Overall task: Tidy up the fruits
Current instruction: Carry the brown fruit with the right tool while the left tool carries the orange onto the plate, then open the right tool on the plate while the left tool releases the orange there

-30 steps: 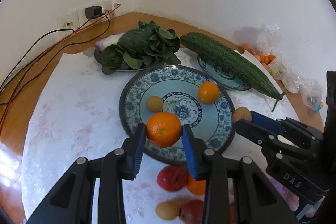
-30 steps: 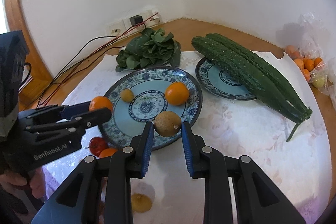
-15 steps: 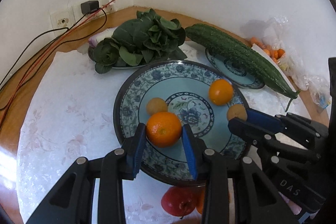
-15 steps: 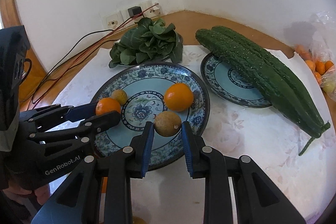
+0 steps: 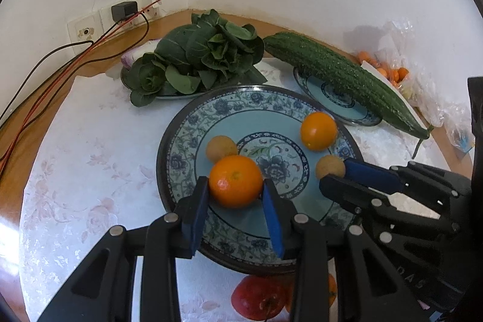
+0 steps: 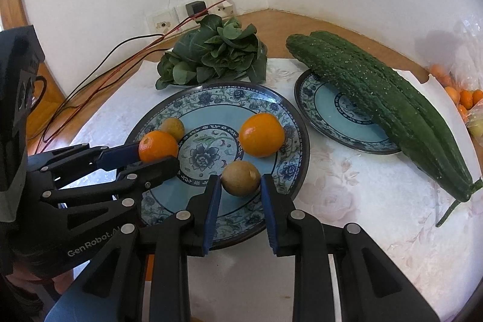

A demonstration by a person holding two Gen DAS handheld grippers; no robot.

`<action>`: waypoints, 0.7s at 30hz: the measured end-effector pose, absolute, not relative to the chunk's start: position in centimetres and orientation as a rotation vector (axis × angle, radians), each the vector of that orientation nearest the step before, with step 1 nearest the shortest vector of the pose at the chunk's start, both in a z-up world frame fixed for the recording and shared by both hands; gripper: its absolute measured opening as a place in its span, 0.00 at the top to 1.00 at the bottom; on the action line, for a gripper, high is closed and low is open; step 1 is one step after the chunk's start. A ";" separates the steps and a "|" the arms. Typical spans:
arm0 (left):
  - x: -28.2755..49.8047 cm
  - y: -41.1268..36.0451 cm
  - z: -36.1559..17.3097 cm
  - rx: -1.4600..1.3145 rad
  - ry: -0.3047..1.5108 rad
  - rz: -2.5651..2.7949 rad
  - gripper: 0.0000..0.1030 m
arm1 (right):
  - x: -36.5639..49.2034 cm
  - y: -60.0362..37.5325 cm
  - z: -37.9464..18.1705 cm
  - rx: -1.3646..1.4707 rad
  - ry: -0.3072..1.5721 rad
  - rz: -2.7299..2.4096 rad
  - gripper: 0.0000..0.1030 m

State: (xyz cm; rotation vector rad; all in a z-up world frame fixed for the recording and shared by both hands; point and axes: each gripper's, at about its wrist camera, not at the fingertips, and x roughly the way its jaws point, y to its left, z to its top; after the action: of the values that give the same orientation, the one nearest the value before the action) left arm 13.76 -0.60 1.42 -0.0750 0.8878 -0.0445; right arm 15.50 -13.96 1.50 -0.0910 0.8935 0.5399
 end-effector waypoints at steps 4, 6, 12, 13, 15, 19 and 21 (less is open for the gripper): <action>13.8 -0.6 1.4 -0.074 0.888 -0.045 0.64 | 15.5 -14.0 1.5 -0.090 0.893 0.540 0.73; 13.8 -0.7 1.5 -0.075 0.888 -0.044 0.64 | 15.5 -14.0 1.5 -0.092 0.893 0.540 0.73; 13.8 -0.9 1.4 -0.061 0.890 -0.051 0.59 | 15.5 -13.9 1.5 -0.098 0.894 0.539 0.73; 13.8 -0.9 1.4 -0.061 0.890 -0.051 0.59 | 15.5 -14.0 1.5 -0.096 0.894 0.540 0.73; 13.8 -0.9 1.4 -0.061 0.893 -0.051 0.59 | 15.5 -13.9 1.5 -0.097 0.894 0.539 0.73; 13.7 -1.0 1.6 -0.058 0.904 -0.041 0.58 | 15.4 -14.0 1.6 -0.091 0.893 0.542 0.69; 13.6 -0.9 1.7 -0.062 0.912 -0.039 0.58 | 15.2 -14.2 1.8 -0.081 0.886 0.544 0.65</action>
State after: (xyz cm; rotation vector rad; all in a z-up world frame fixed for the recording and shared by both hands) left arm 13.57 -0.91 1.72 -0.0616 0.9119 -0.0387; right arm 15.21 -14.23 1.82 -0.0814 0.8861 0.5438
